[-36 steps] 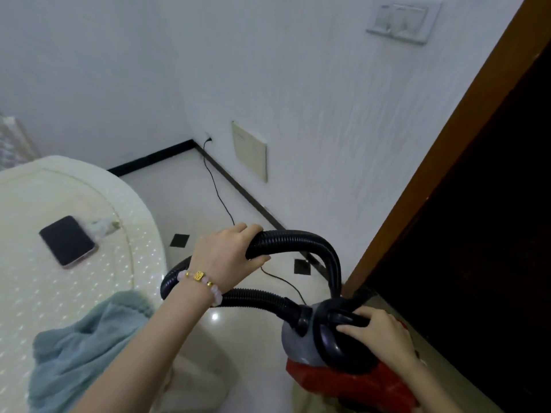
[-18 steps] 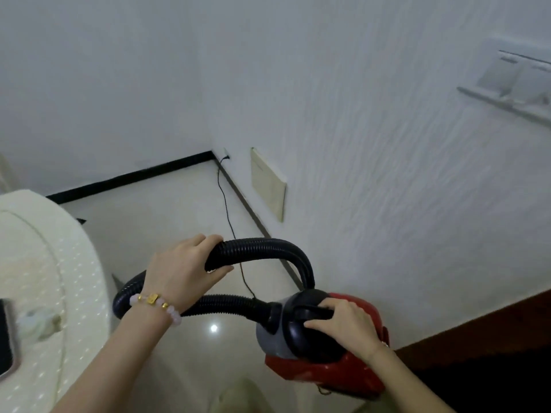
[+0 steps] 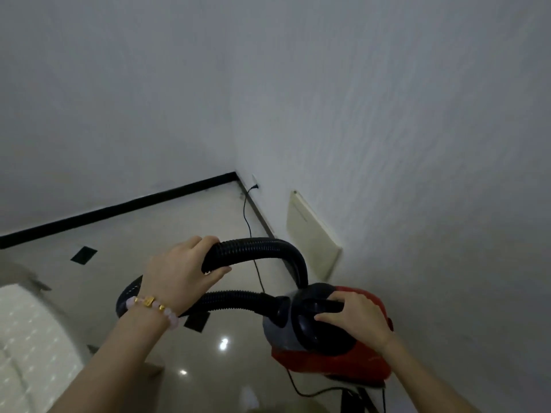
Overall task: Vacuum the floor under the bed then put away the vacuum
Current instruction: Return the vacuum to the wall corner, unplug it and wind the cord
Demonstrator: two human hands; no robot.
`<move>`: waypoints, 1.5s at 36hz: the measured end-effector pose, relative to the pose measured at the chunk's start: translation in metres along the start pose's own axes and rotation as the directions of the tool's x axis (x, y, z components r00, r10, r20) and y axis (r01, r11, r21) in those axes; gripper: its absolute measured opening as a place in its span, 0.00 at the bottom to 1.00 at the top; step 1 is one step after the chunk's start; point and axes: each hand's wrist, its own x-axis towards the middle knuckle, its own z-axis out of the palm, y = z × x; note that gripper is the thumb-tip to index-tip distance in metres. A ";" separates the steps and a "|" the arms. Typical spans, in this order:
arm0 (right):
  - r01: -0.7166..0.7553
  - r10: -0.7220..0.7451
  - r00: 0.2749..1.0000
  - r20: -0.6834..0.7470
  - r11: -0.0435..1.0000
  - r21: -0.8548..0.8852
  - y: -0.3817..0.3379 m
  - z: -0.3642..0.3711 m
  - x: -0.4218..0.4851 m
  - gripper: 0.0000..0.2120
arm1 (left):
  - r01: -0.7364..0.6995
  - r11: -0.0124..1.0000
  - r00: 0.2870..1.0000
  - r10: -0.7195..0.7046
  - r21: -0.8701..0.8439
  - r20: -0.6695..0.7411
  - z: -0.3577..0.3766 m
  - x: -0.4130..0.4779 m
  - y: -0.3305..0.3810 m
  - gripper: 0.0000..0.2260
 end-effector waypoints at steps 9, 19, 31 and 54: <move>0.091 -0.090 0.995 0.035 0.995 -0.039 -0.088 -0.025 0.135 0.20 | 0.089 0.996 0.994 -0.089 0.002 -0.070 -0.015 0.100 -0.081 0.16; 0.174 -0.156 0.966 0.205 0.982 -0.075 -0.172 -0.029 0.312 0.19 | 0.275 0.958 0.961 -0.277 -0.080 -0.007 0.017 0.218 -0.197 0.29; 0.303 -0.240 0.913 0.331 0.941 -0.152 -0.283 -0.045 0.480 0.20 | 0.456 0.890 0.890 -0.454 -0.034 0.040 0.027 0.343 -0.307 0.30; 0.522 -0.184 0.713 0.677 0.783 -0.337 -0.456 0.029 0.787 0.25 | 0.837 0.482 0.471 -0.393 -0.258 0.790 0.144 0.575 -0.555 0.21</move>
